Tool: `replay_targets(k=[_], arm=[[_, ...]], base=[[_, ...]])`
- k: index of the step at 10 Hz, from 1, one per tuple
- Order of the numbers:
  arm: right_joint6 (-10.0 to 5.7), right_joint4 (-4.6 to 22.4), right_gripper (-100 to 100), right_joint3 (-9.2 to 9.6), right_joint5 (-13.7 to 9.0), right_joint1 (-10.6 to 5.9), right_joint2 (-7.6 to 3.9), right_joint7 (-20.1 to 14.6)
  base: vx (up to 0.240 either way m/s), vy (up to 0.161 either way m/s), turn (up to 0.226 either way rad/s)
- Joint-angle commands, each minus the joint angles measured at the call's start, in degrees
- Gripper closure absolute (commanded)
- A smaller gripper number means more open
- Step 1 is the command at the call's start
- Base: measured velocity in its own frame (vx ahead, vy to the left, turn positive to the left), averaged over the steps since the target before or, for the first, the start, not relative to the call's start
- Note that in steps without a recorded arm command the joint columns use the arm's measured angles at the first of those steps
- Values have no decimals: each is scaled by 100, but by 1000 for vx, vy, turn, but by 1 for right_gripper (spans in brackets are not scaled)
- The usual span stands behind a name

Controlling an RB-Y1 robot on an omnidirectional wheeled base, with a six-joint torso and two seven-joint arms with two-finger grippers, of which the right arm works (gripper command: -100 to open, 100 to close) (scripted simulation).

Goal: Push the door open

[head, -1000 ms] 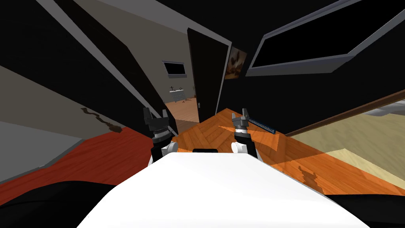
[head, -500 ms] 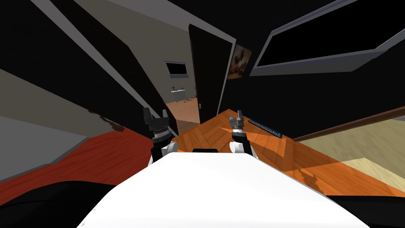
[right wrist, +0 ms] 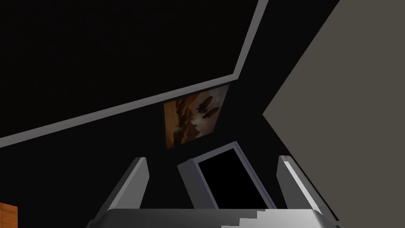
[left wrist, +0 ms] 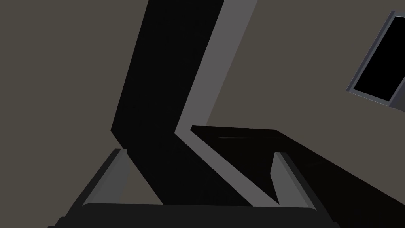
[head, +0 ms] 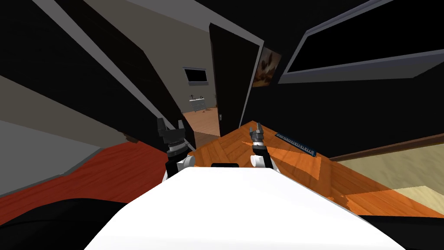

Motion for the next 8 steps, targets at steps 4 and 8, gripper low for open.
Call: replay_targets(k=[4, 8], arm=[[-160, 622, -100, 47, 94, -232, -44, 37], [-301, 1187, -100, 75, 169, -447, -84, 58]], base=[[91, -7, 63], [103, -15, 67]])
